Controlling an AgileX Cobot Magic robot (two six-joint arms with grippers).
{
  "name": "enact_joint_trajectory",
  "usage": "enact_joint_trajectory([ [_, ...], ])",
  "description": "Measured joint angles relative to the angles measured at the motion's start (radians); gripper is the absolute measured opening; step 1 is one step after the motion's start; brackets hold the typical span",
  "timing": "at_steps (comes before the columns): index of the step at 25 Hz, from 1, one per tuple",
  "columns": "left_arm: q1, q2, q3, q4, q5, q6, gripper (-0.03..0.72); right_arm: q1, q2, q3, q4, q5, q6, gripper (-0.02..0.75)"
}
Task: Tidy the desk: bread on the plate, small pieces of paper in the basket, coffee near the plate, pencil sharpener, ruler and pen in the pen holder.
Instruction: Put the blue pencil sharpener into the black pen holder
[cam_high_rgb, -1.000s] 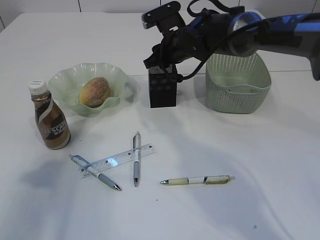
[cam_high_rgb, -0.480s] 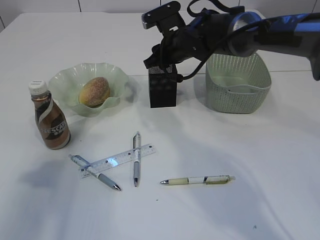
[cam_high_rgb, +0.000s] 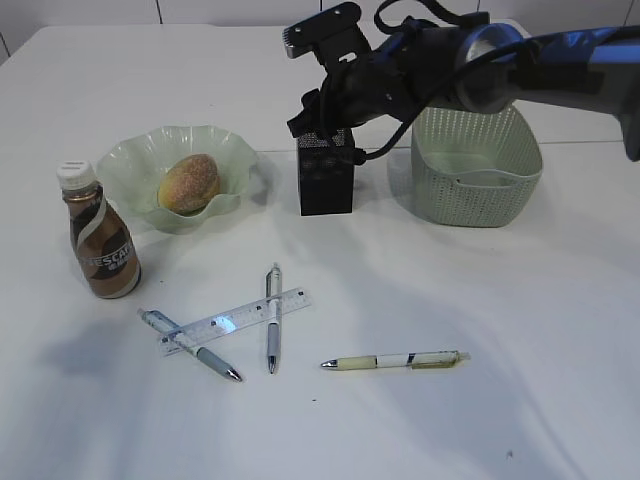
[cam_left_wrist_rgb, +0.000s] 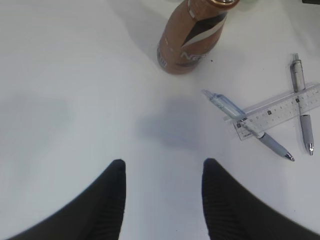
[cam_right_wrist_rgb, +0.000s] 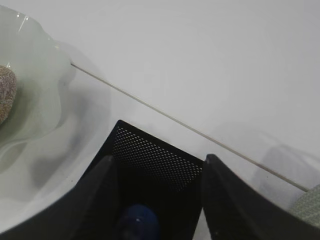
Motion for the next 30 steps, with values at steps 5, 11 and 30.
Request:
enact_joint_trajectory([
  [5,0.0,0.0,0.0,0.002,0.0,0.0,0.348,0.0,0.0,0.0,0.0,0.0,0.0,0.438],
  [11,0.0,0.0,0.0,0.002,0.0,0.0,0.347,0.0,0.0,0.0,0.0,0.032,0.0,0.439],
  [30,0.0,0.0,0.0,0.004,-0.003,0.0,0.347,0.0,-0.214,0.0,0.201,0.446,-0.03,0.439],
])
